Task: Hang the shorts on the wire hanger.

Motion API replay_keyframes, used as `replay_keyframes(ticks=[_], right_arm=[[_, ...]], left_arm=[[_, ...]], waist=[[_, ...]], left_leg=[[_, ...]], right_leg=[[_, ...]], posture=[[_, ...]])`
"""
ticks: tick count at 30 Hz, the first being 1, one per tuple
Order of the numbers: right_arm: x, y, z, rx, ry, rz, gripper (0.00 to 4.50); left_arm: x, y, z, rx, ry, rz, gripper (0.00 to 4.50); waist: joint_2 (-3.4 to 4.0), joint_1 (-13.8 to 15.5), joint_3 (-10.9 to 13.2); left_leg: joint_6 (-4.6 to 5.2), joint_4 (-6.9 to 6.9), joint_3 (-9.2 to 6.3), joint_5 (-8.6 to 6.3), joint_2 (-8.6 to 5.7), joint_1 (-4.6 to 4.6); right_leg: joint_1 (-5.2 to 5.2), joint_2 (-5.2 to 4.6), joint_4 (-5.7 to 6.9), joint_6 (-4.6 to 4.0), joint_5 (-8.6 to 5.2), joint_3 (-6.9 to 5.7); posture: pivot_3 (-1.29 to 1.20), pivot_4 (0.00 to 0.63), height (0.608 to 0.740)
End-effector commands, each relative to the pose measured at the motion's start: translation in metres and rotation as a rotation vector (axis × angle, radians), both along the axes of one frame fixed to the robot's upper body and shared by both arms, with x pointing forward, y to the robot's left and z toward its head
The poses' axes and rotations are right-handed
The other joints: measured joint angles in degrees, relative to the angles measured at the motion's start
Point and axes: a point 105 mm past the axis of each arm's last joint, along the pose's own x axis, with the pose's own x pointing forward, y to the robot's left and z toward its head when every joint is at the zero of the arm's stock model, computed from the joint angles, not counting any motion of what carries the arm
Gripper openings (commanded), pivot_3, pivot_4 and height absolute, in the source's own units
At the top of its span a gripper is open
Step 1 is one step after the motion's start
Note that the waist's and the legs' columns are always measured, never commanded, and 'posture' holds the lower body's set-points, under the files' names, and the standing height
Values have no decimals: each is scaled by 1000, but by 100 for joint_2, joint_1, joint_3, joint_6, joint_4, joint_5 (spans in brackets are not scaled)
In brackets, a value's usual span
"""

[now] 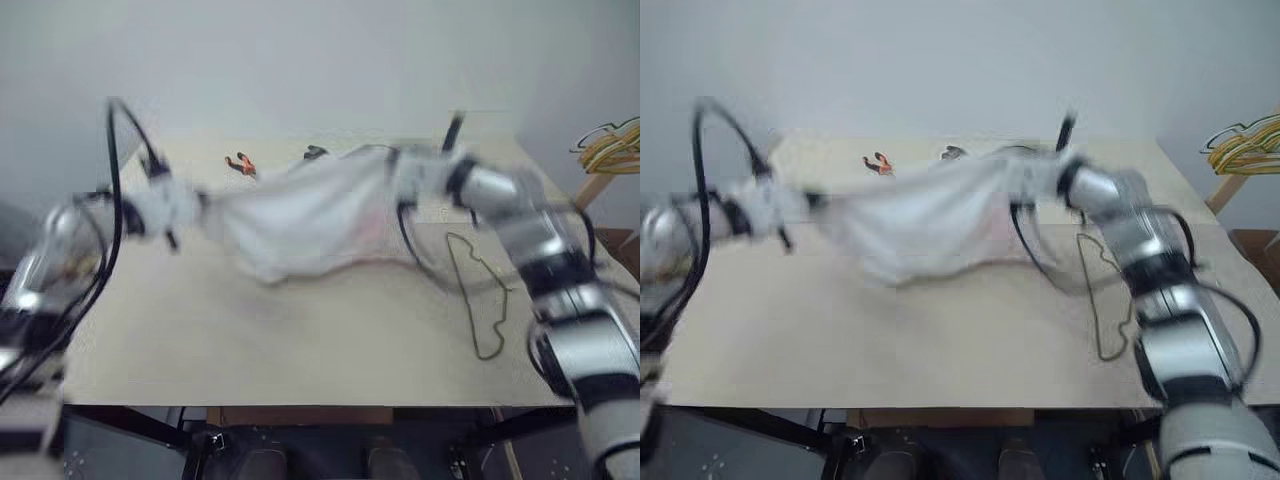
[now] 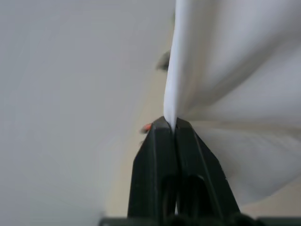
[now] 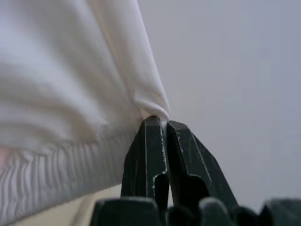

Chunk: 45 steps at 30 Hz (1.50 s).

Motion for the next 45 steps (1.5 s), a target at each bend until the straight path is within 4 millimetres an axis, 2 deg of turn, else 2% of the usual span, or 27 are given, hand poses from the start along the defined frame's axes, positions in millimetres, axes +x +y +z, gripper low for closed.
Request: replay_keyframes(ticks=[1, 2, 4, 5, 7, 8, 10, 11, 13, 14, 15, 17, 20, 24, 26, 29, 31, 35, 37, 40, 45], right_arm=[[-16, -52, 79, 344, -436, -218, 0], [-27, -53, 94, 388, -542, -204, 0], [-43, -53, 107, 409, -677, -162, 0], [-45, -54, 106, 391, -701, -148, 0], [-41, -55, 91, 341, -662, -121, 0], [-35, -58, 77, 299, -612, -116, 0], [-26, -61, 38, 187, -480, -64, 0], [-21, -62, 16, 161, -375, -24, 0], [-21, -54, -36, 28, -168, 104, 0], [-23, -52, -53, -3, -90, 148, 0], [-29, -48, -77, -58, 3, 212, 0], [-40, -43, -110, -128, 131, 311, 0], [-54, -39, -147, -168, 310, 407, 0], [-74, -31, -176, -194, 461, 528, 0], [-82, -27, -183, -208, 497, 570, 0], [-100, -21, -202, -250, 549, 632, 0], [-109, -21, -209, -269, 559, 651, 0], [-124, -21, -220, -292, 580, 673, 0], [-130, -23, -226, -326, 598, 672, 0], [-138, -34, -238, -397, 647, 657, 0], [-153, -55, -247, -512, 699, 626, 0]], left_arm=[[6, 41, 105, -170, -464, 369, 23], [-2, 41, 129, -184, -590, 420, 23], [-20, 32, 165, -179, -783, 429, 23], [-24, 24, 175, -188, -825, 399, 23], [-23, 8, 175, -157, -815, 302, 23], [-19, 1, 168, -129, -788, 250, 23], [-8, -14, 138, -54, -665, 107, 23], [-4, -18, 121, -11, -592, 45, 23], [-2, -25, 71, 92, -374, -114, 23], [-4, -26, 55, 117, -292, -161, 23], [-13, -25, 30, 170, -188, -227, 23], [-33, -21, -6, 253, -32, -315, 23], [-66, -8, -48, 326, 237, -369, 23], [-118, 15, -84, 436, 554, -406, 23], [-133, 20, -88, 449, 635, -401, 23], [-167, 31, -101, 504, 834, -405, 23], [-189, 31, -106, 499, 932, -446, 23], [-238, 14, -121, 433, 1100, -567, 23], [-257, 5, -129, 386, 1161, -617, 23], [-264, -7, -142, 373, 1169, -624, 23], [-288, -29, -154, 305, 1250, -742, 23]], waist=[[-28, -54, -18], [-35, -113, -22], [-39, -219, -28], [-39, -262, -29], [-38, -322, -29], [-38, -336, -30], [-36, -352, -32], [-35, -368, -32], [-33, -479, -32], [-33, -559, -32], [-33, -636, -32], [-32, -833, -32], [-31, -1109, -31], [-30, -1316, -29], [-23, -1272, -24], [-1, -1146, -9], [10, -1070, -4], [13, -914, -2], [14, -859, -1], [15, -729, 0], [20, -576, -3]], left_leg=[[-20, 3, 1, 10, -9, -62], [-22, -1, 4, 9, -15, -101], [-14, -14, 21, 4, -51, -145], [-1, -29, 39, -3, -62, -146], [15, -38, 53, -13, -83, -151], [22, -35, 62, -16, -87, -151], [26, -29, 70, -11, -89, -139], [33, -29, 71, -12, -89, -101], [100, -36, 71, -39, -85, -27], [110, -39, 71, -42, -82, -8], [115, -37, 71, -45, -81, -1], [112, -31, 64, -43, -77, -22], [105, -16, 22, -41, -73, -57], [132, 24, 9, -59, -76, -65], [191, 21, 7, -92, -76, -13], [225, 6, 11, -113, -63, 107], [239, 1, 17, -133, -47, 169], [225, 1, 32, -145, -31, 170], [221, 2, 32, -150, -26, 163], [216, 10, 36, -155, -25, 161], [216, 9, 52, -156, -21, 187]], right_leg=[[-75, -15, 27, 0, 0, -2], [-120, -25, 29, 1, 1, -2], [-187, -66, 40, 5, 4, -3], [-203, -84, 39, 7, 3, -3], [-212, -110, 30, 23, -6, -4], [-210, -116, 24, 30, -11, -3], [-176, -118, -2, 39, -11, -4], [-129, -117, -7, 41, -11, -6], [-39, -111, -69, 48, -11, -13], [-18, -109, -74, 50, -9, -12], [-13, -108, -64, 51, -8, -8], [-34, -107, -53, 55, -5, -5], [-61, -106, -56, 58, -7, 8], [-54, -104, -58, 72, -6, 27], [-11, -99, -53, 72, -5, 30], [115, -83, -72, 71, -8, 30], [173, -66, -87, 68, -11, 35], [159, -52, -86, 64, -16, 46], [154, -50, -90, 62, -17, 46], [159, -49, -92, 59, -19, 47], [176, -46, -114, 49, -24, 54]], posture=[[13, 22, 740], [4, 18, 740], [-7, 15, 740], [-16, 15, 740], [-21, 17, 740], [-29, 21, 740], [-37, 29, 740], [-40, 31, 740], [-48, 42, 740], [-49, 44, 740], [-49, 49, 740], [-46, 55, 740], [-38, 60, 740], [-23, 61, 740], [-18, 60, 740], [-21, 59, 740], [-20, 59, 740], [-22, 61, 740], [-20, 63, 740], [-19, 64, 740], [-38, 62, 740]])
